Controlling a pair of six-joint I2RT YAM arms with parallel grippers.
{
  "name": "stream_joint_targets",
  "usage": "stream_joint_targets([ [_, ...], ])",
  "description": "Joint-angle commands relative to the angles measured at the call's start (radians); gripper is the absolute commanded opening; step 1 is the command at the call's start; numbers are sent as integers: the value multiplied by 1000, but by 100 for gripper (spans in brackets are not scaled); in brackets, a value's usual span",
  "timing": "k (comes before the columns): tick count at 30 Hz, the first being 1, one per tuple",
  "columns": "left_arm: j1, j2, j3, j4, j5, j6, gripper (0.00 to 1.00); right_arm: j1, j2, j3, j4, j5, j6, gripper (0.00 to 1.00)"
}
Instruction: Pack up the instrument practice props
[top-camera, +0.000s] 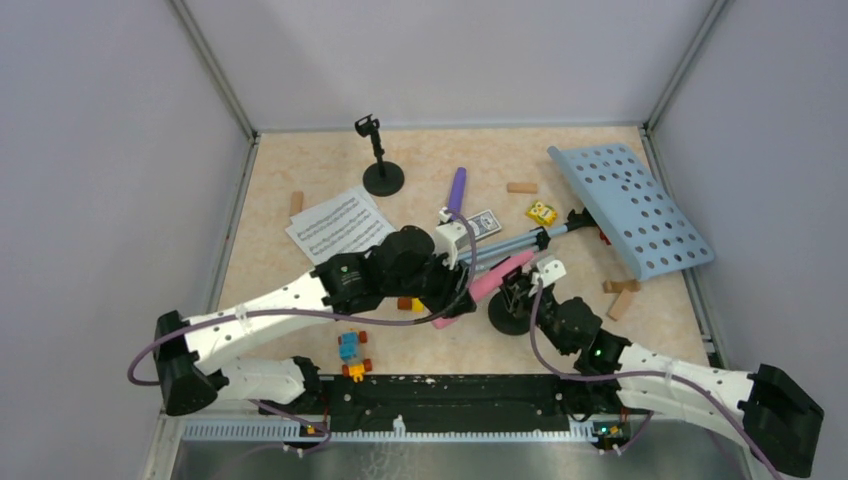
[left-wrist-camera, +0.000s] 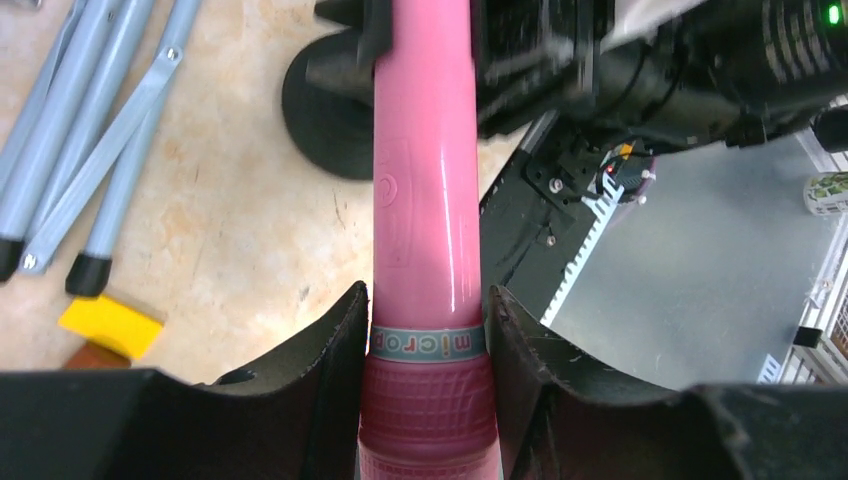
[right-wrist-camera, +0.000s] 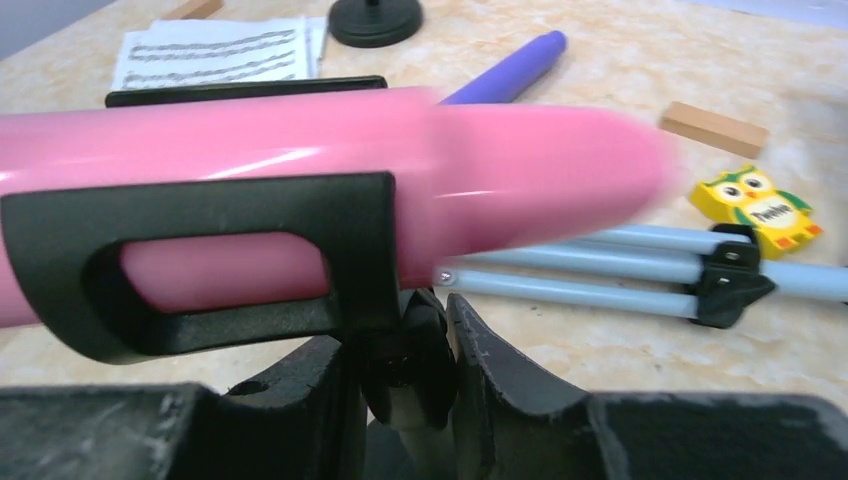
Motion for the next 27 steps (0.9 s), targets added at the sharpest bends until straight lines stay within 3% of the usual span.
stream_joint_targets([
  [1,-3,-162,-52,-307,-78,-68,0,-128,-75,31,-88,201,17,0],
  [5,-3,-239,-85,-322,-168,-113,0,-153,-132,34,-142,185,36,0],
  [11,-1,-302,-72,-387,-494,-252,0,-154,-184,47,-221,172,65,0],
  [15,11,-274,-61,-313,-598,-252,0,-153,-222,39,-232,133,89,0],
  [17,58,-224,-75,-216,-585,-215,0,-154,-234,41,-241,98,106,0],
  [22,330,-59,-118,101,-365,-108,0,-154,-248,42,-266,1,111,0],
  [27,392,117,-37,328,-395,39,0,-153,-278,51,-308,-48,119,0],
])
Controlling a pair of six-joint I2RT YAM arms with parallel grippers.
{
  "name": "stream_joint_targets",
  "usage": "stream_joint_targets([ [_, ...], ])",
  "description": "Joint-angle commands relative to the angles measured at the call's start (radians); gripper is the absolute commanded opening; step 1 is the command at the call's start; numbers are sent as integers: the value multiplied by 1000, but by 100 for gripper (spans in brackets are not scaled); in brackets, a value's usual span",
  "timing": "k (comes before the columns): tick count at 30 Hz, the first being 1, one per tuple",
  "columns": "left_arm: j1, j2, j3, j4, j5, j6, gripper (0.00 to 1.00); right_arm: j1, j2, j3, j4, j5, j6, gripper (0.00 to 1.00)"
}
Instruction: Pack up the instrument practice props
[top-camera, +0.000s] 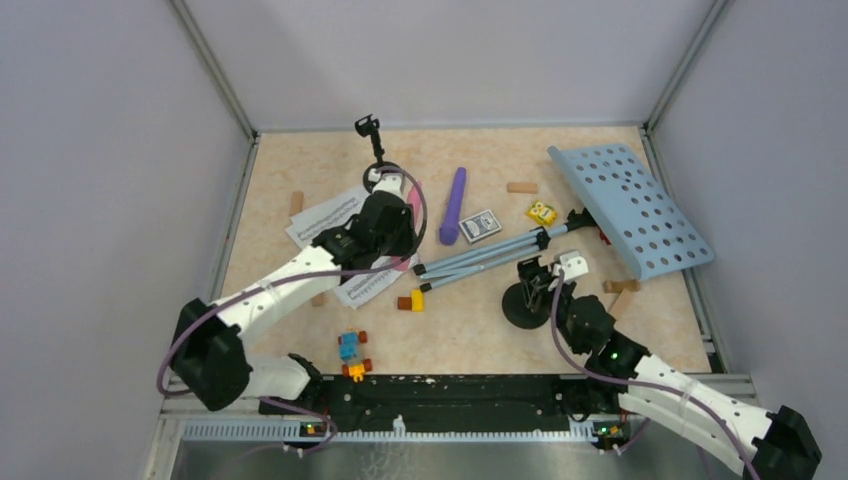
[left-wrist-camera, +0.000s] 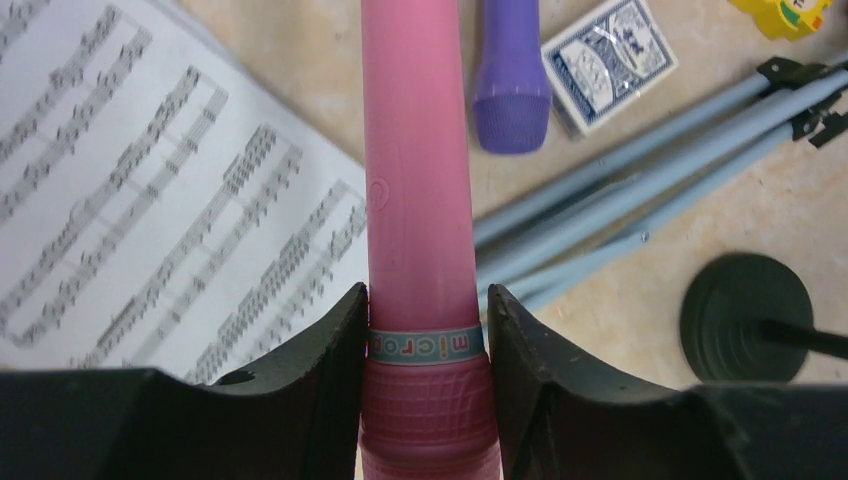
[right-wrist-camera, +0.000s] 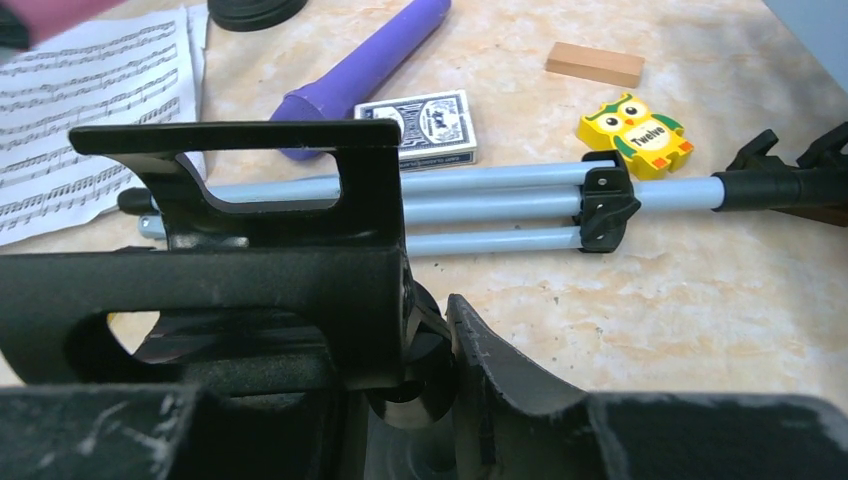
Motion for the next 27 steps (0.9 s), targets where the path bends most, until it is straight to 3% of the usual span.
stream_joint_targets([
  [1,31,107,69,359,4,162,0,-2,-41,51,1,-88,52,0],
  [4,55,197,84,512,0,224,0,-2,-66,39,-7,-104,82,0],
  [8,92,361,152,585,-2,281,0,-2,-100,33,-40,-123,110,0],
  [19,171,714,365,524,73,259,0,-2,-184,29,-125,-133,129,0],
  [22,170,747,370,522,77,251,1,-2,-205,29,-144,-136,135,0],
  [27,172,763,383,468,130,222,11,-1,-228,27,-165,-130,139,0],
])
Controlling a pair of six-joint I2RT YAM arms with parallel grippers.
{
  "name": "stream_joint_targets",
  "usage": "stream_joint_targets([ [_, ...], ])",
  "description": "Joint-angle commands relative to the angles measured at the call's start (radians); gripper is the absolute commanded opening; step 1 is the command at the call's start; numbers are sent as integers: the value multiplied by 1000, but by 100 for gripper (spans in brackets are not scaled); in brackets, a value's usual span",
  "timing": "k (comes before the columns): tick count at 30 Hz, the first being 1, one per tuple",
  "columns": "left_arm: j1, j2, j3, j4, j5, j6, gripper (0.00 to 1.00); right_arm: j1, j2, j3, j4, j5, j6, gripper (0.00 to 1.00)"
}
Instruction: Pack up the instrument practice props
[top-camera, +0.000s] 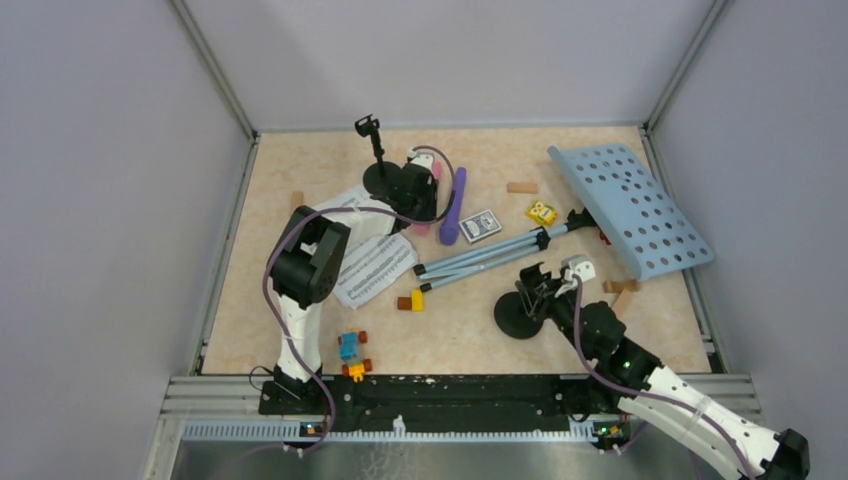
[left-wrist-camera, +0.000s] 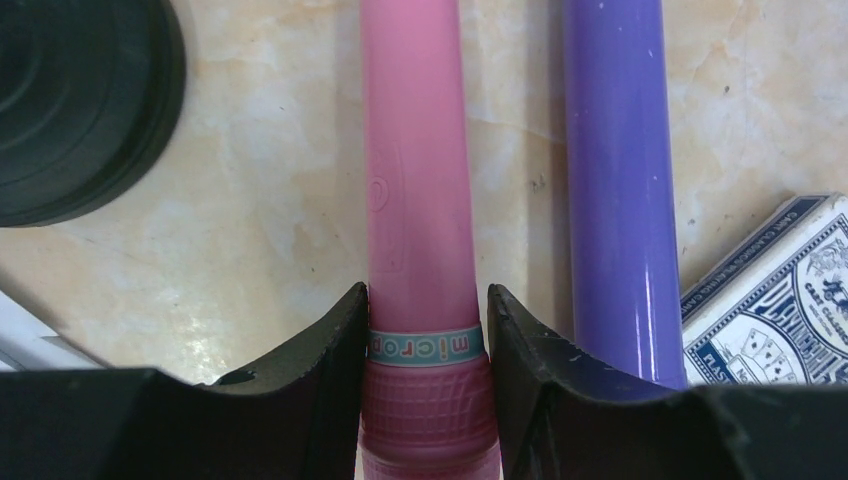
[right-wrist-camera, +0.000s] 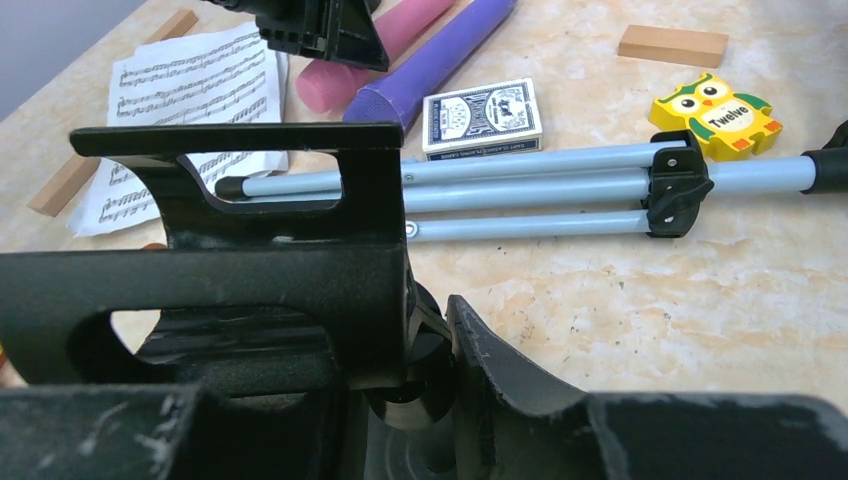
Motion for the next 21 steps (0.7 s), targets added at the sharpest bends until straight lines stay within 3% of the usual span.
stream_joint_targets([
  [1,-1,-7,49,-17,46,-35,13,-2,-28,28,22,-7,37,0],
  [5,-2,-33,12,-34,47,-73,26,-1,-29,32,24,-9,40,0],
  [7,-2,-51,-13,-34,62,-87,38,-2,-28,35,24,-8,44,0],
  [18,-3,-187,-94,-66,60,-123,86,-3,-50,131,-43,28,70,0],
  [21,-2,-240,-96,-87,58,-122,95,-2,-43,179,-54,26,53,0],
])
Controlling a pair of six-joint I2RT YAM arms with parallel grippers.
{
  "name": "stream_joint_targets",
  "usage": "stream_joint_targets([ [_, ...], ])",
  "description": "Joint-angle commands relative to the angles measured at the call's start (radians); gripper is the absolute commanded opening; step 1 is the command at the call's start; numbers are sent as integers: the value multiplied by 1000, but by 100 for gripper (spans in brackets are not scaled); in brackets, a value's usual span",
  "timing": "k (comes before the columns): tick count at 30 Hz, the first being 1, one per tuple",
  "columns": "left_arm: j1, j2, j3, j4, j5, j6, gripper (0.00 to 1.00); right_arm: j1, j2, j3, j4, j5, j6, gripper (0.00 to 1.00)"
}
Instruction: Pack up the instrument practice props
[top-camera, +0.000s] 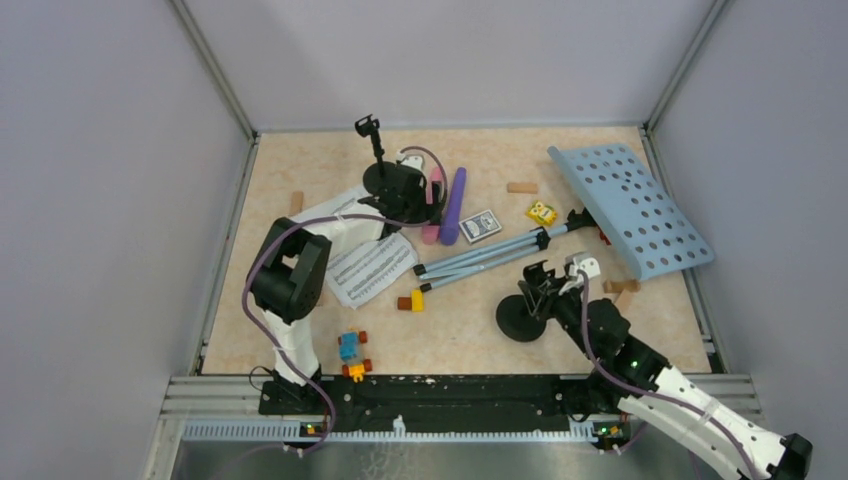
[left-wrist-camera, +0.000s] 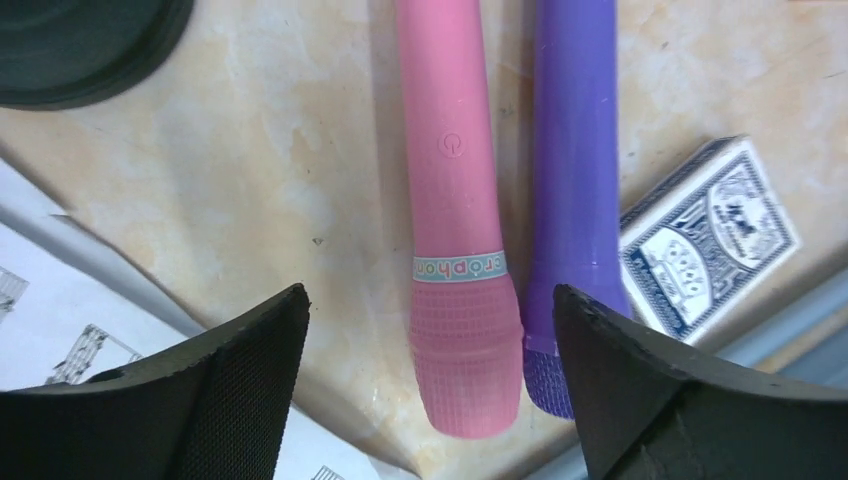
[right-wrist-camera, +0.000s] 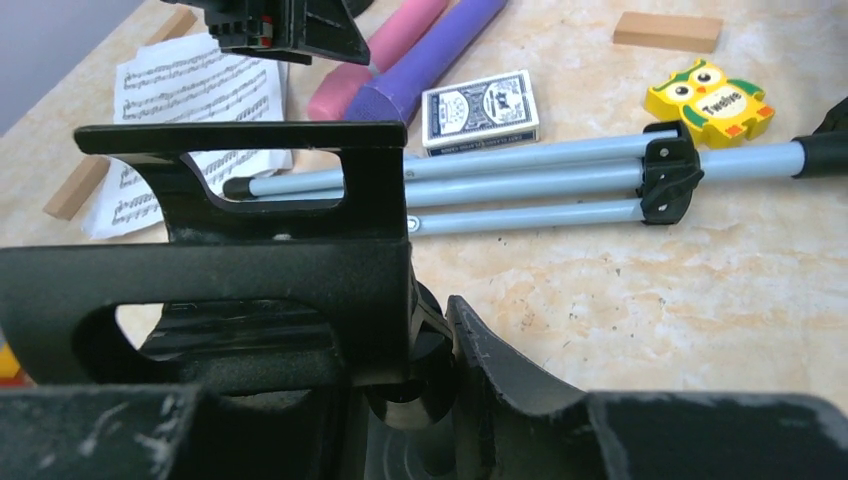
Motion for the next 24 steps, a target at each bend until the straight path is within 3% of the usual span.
stream_joint_targets([
  [1,-1,-138,-6,-13,3,-11,97,-2,-6,143,60,17,2,0],
  [8,-1,-405,-109,-36,8,-19,99,-1,197,291,104,-43,-109,0],
  [14,-2,-671,-223,-134,-1,9,99,-11,518,465,240,-61,-315,0],
  [24,-1,-1002,-436,-255,15,75,99,-290,1100,835,485,-280,-375,0],
])
